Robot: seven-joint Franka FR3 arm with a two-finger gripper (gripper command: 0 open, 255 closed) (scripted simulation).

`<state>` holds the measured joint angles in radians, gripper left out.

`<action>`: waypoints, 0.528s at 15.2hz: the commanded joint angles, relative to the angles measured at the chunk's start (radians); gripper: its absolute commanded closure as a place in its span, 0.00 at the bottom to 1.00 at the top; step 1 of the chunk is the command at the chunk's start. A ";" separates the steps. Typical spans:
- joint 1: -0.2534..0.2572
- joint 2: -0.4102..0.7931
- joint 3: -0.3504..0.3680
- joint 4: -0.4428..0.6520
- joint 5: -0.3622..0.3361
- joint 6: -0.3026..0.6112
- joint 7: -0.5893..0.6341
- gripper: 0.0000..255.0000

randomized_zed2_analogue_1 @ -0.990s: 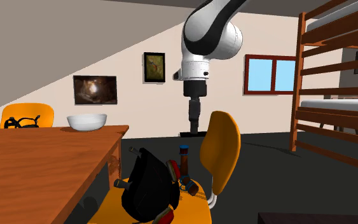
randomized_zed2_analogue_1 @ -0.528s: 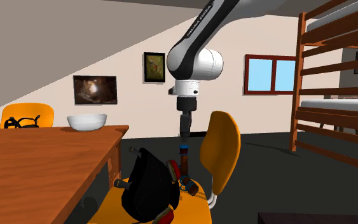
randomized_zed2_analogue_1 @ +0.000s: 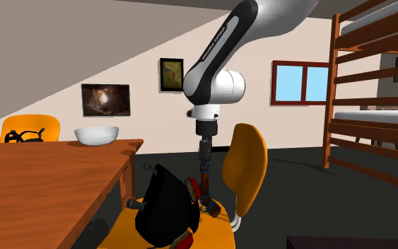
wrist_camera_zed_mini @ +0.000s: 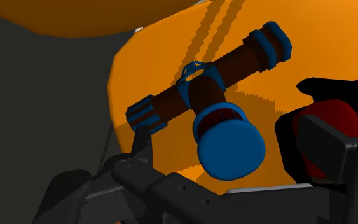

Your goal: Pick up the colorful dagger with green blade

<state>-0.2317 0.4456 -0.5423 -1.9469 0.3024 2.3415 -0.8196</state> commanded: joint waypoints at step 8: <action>-0.002 0.007 0.003 -0.002 0.005 0.008 -0.003 1.00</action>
<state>-0.2335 0.4508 -0.5384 -1.9480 0.3081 2.3489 -0.8231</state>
